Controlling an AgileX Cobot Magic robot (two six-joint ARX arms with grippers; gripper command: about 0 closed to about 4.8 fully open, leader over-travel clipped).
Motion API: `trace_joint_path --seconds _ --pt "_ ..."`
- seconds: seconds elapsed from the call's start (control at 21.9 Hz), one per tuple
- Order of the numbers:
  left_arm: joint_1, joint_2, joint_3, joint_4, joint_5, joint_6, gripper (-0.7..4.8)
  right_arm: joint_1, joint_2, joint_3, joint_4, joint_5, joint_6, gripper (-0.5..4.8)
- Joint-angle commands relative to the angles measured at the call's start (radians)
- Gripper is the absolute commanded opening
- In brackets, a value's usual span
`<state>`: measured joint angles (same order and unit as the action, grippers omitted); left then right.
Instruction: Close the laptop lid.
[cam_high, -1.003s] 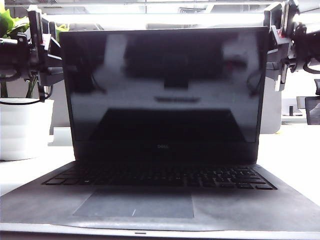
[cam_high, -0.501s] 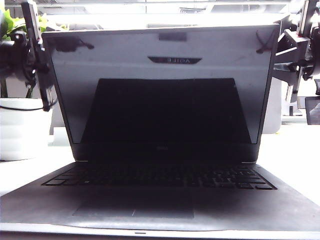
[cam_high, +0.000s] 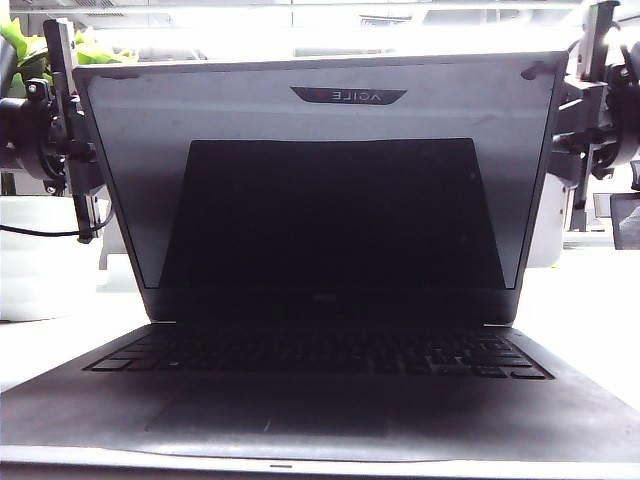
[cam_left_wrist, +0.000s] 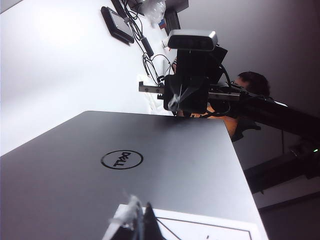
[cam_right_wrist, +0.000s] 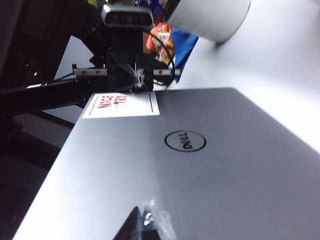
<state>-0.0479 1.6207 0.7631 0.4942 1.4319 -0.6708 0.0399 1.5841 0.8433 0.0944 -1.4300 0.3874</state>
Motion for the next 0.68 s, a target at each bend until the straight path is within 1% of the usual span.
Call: trace_joint_path --seconds 0.05,0.14,0.18,0.27,0.32,0.46,0.55,0.68 --pt "-0.006 -0.004 0.001 -0.024 0.031 0.009 -0.05 0.021 -0.006 0.002 -0.094 -0.008 -0.075 -0.01" --pt "-0.006 -0.004 0.001 -0.056 0.031 0.019 -0.05 0.021 -0.006 0.002 -0.165 -0.002 -0.130 -0.01" --pt "-0.006 -0.004 0.001 -0.080 0.031 0.034 -0.05 0.021 -0.005 0.001 -0.187 -0.002 -0.151 -0.01" --pt "-0.006 -0.004 0.001 -0.169 0.027 0.085 -0.05 0.021 -0.005 0.000 -0.248 -0.001 -0.204 -0.01" --pt "-0.007 -0.004 0.001 -0.253 0.022 0.138 -0.05 0.021 -0.006 -0.001 -0.284 0.002 -0.232 -0.01" --pt "-0.008 -0.004 0.001 -0.438 -0.003 0.260 -0.05 0.027 -0.006 -0.019 -0.339 0.032 -0.273 -0.01" --pt "-0.008 -0.004 0.001 -0.600 -0.068 0.384 -0.05 0.033 -0.005 -0.039 -0.417 0.080 -0.335 -0.01" --pt "-0.008 -0.004 0.001 -0.764 -0.173 0.509 -0.05 0.033 -0.005 -0.078 -0.435 0.121 -0.344 -0.01"
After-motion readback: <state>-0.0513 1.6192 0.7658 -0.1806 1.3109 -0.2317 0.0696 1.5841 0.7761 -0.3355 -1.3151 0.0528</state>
